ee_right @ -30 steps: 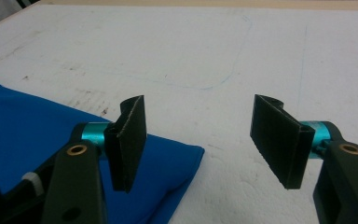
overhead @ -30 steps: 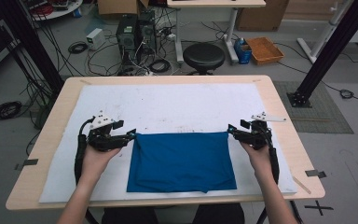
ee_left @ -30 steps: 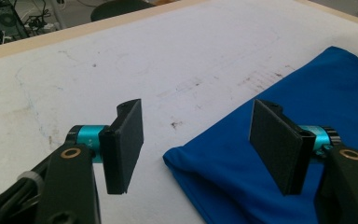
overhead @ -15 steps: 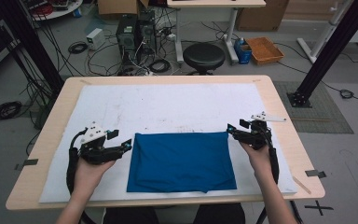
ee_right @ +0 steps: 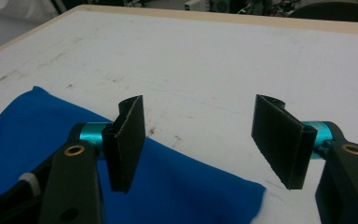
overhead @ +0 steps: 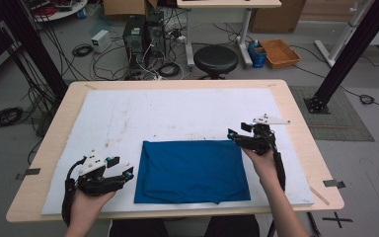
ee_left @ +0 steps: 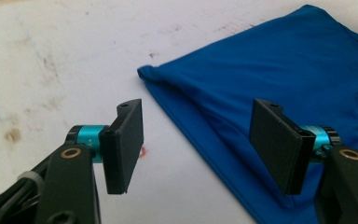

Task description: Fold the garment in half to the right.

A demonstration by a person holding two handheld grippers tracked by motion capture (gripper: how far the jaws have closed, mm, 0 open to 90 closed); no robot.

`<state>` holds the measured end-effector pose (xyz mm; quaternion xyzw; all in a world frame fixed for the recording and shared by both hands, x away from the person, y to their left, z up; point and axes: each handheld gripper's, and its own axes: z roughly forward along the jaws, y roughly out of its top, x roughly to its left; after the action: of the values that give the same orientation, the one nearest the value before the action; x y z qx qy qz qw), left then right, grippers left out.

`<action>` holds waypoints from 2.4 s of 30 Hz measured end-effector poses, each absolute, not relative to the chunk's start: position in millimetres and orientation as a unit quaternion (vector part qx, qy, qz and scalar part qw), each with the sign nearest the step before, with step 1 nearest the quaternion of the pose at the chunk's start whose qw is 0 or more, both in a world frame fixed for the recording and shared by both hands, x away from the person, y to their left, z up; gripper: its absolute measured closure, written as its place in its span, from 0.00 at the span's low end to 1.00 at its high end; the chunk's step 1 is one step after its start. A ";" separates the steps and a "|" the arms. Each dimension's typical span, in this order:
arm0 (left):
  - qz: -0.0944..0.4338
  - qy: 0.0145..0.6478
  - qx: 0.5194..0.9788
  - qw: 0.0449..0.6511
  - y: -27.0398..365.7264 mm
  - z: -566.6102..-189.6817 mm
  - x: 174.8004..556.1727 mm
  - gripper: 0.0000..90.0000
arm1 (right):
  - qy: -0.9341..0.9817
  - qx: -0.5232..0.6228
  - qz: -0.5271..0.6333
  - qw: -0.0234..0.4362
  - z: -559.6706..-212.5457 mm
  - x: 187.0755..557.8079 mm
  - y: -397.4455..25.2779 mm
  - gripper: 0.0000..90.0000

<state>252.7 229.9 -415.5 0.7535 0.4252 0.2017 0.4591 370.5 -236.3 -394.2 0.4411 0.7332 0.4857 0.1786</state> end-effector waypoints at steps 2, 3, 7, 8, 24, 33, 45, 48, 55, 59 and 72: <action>0.187 0.435 0.751 0.461 229.7 -418.6 252.8 0.40 | 0.738 0.431 0.489 0.175 -392.5 371.6 -226.5 0.39; 0.181 0.440 0.749 0.461 229.0 -419.6 252.6 0.40 | 0.742 0.426 0.489 0.169 -391.3 372.1 -221.4 0.39; 0.171 0.456 0.745 0.457 224.0 -421.4 250.4 0.40 | 0.756 0.404 0.487 0.165 -389.7 374.8 -199.8 0.39; 0.169 0.459 0.744 0.456 223.0 -421.6 249.8 0.40 | 0.759 0.400 0.487 0.163 -389.7 375.5 -194.5 0.39; 0.136 0.479 0.739 0.453 205.6 -432.9 246.2 0.40 | 0.789 0.355 0.482 0.141 -391.4 385.7 -129.3 0.39; 0.119 0.507 0.724 0.452 202.0 -437.9 240.9 0.41 | 0.793 0.346 0.485 0.130 -393.5 389.9 -103.9 0.40; 0.120 0.549 0.707 0.429 191.4 -447.2 232.0 0.41 | 0.803 0.332 0.482 0.114 -399.3 395.0 -71.4 0.40; 0.127 0.547 0.713 0.420 185.7 -448.8 229.8 0.41 | 0.808 0.326 0.477 0.112 -399.6 395.4 -60.0 0.40; 0.151 0.541 0.720 0.407 181.1 -449.1 225.4 0.46 | 0.821 0.313 0.466 0.105 -403.6 398.6 -37.6 0.41; 0.154 0.534 0.726 0.404 179.0 -449.3 223.7 0.56 | 0.828 0.307 0.458 0.106 -409.2 402.5 -23.9 0.45; 0.156 0.534 0.726 0.403 178.2 -450.0 224.9 0.71 | 0.865 0.302 0.388 0.103 -427.6 413.7 33.3 0.68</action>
<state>224.9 178.2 -450.0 0.7261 0.5345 0.1563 0.4033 413.7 33.3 -427.6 0.3017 0.8646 0.3883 0.1032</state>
